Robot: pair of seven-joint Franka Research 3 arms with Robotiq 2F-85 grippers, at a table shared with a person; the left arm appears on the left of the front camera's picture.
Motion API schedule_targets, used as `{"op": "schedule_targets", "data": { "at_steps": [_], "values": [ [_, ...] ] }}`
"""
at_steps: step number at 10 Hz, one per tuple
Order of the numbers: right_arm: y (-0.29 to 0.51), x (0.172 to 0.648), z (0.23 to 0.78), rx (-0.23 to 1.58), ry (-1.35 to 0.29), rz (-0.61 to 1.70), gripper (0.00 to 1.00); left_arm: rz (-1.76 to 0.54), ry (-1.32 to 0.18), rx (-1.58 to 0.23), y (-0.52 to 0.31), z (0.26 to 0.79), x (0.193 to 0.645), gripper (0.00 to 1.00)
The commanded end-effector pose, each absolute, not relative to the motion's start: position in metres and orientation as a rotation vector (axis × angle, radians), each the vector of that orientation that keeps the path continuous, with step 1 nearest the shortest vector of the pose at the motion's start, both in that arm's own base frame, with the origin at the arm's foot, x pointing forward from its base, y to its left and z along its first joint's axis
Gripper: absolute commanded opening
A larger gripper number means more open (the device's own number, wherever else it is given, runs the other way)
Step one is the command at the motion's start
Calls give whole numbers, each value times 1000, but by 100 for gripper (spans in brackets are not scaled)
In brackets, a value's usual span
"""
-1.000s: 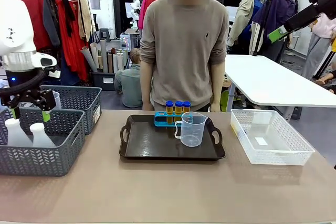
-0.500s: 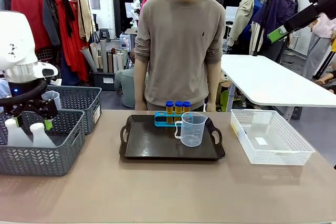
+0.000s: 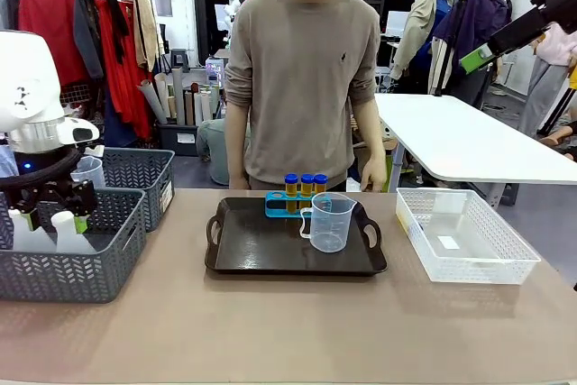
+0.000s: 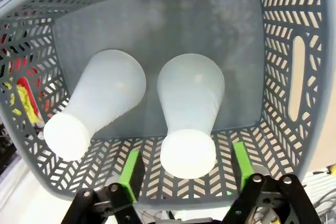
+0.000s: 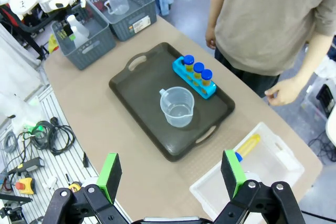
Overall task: Prepare the laboratory tools.
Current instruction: Pick up one Small flask and place it on the Handle tray.
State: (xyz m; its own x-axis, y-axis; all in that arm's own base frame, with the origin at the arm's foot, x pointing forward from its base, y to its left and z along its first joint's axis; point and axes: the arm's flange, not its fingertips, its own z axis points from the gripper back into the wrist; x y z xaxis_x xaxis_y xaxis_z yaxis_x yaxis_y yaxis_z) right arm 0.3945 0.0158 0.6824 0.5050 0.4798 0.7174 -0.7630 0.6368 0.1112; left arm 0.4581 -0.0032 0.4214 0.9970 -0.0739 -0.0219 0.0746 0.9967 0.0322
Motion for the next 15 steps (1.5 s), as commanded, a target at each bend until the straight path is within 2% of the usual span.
{"op": "schedule_targets", "data": {
  "at_steps": [1, 3, 9, 15],
  "values": [
    [17, 395, 684, 471, -721, 790, 100, -66, -4, 16, -4, 419, 458, 40],
    [17, 395, 684, 471, -721, 790, 100, -69, -16, 17, -5, 417, 459, 0],
    [17, 395, 684, 471, -721, 790, 100, -66, -13, 14, -5, 418, 459, 0],
    [17, 395, 684, 471, -721, 790, 100, -135, 26, 12, 8, 520, 468, 0]
  ]
}}
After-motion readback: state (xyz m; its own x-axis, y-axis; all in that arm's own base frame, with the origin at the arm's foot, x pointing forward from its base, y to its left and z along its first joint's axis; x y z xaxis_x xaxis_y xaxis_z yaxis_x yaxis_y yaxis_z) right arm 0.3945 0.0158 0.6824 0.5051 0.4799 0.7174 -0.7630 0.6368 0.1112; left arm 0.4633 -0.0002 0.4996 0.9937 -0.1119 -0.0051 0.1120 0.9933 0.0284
